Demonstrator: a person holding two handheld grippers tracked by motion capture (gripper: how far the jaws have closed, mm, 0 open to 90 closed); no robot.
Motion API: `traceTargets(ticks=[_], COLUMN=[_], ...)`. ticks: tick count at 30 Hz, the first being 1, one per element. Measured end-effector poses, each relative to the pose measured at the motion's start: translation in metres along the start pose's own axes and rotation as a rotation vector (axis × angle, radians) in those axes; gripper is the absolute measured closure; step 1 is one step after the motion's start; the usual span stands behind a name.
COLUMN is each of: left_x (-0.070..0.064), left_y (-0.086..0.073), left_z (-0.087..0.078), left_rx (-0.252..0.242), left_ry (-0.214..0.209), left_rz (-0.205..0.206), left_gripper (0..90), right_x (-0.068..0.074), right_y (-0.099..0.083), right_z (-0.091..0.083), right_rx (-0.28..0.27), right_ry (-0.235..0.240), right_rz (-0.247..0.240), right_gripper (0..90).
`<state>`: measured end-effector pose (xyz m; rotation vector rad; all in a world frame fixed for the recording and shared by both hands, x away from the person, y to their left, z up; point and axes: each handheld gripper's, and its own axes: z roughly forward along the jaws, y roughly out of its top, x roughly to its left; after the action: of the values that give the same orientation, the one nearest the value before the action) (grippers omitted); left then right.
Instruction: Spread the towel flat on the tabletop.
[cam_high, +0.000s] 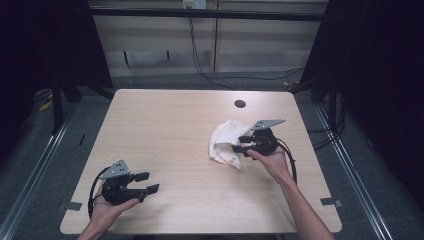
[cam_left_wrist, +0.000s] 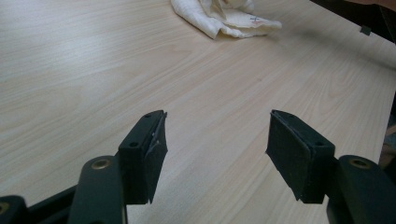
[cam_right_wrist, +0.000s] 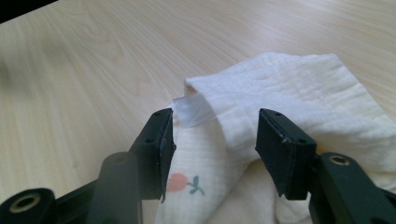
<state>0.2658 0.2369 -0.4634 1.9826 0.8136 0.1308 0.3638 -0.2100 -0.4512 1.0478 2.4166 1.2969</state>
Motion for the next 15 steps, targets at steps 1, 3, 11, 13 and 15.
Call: traceTargets(ticks=[1, 3, 11, 13, 15], left_x=[0.000, 0.000, -0.002, -0.002, -0.003], left_y=[0.000, -0.001, 0.001, 0.001, 0.000], left_z=[0.000, 0.000, 0.002, 0.002, 0.001], left_rx=[-0.002, 0.003, 0.003, 0.006, 0.002], left_ry=[0.001, 0.004, -0.040, -0.036, -0.042], left_rz=[-0.001, 0.002, 0.002, 0.005, 0.005], left_gripper=[37.4, 36.9, 39.3, 39.3, 39.3], right_x=[0.000, -0.004, -0.016, -0.016, -0.016], right_y=[0.000, 0.001, 0.003, 0.000, -0.004], right_z=[0.000, 0.009, 0.034, 0.044, 0.051], right_rx=[0.000, -0.007, 0.041, 0.061, 0.076], right_ry=[0.000, 0.002, -0.038, -0.019, -0.011], right_rz=[0.000, 0.014, -0.005, -0.004, 0.003], right_gripper=[46.5, 43.3, 39.6, 44.0, 47.6])
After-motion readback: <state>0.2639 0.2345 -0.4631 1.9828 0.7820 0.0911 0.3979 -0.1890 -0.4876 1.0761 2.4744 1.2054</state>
